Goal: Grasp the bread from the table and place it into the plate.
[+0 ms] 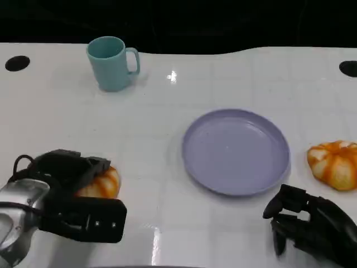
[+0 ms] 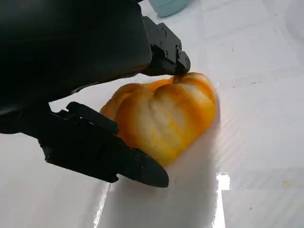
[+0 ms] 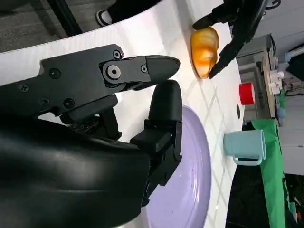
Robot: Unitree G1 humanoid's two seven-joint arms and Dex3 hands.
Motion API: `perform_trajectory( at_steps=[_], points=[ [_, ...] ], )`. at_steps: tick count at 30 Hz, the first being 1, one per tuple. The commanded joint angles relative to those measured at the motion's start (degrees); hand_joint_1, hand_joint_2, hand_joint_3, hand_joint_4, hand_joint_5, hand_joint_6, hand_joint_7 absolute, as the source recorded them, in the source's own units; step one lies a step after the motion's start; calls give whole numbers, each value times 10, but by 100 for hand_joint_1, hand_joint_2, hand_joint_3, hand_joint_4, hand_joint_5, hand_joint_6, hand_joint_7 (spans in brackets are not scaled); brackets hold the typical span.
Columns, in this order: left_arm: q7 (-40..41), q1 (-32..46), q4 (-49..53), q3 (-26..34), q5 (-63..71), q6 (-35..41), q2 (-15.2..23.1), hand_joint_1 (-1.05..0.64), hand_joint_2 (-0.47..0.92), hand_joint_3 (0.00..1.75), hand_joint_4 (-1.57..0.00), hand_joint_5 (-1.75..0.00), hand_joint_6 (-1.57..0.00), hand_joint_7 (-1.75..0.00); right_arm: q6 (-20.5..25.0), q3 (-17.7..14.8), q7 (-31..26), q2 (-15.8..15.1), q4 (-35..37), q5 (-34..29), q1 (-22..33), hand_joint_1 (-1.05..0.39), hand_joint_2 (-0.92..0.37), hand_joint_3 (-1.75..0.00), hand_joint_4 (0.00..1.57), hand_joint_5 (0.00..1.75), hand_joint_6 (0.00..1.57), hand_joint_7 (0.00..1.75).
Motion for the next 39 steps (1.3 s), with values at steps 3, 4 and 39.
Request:
perform_trajectory(
  at_steps=[3,4,39],
  points=[
    [25,-4,30,-9,-11,-10,10,-45,84,2,-12,-5,-24,-1,14,-3,-1,-7,6,2,11,-53,-92,-24,67,175,70,135],
    [36,-2,36,-6,-17,-15,8,-43,85,3,-14,-6,-25,-1,16,-3,-1,-8,5,2,12,-53,-92,-24,67,175,70,134],
    [283,-18,107,29,-104,-197,-4,-21,48,126,-71,-175,-52,-175,3,-4,-2,-10,24,-4,1,-53,-92,-23,66,175,69,134]
  ],
)
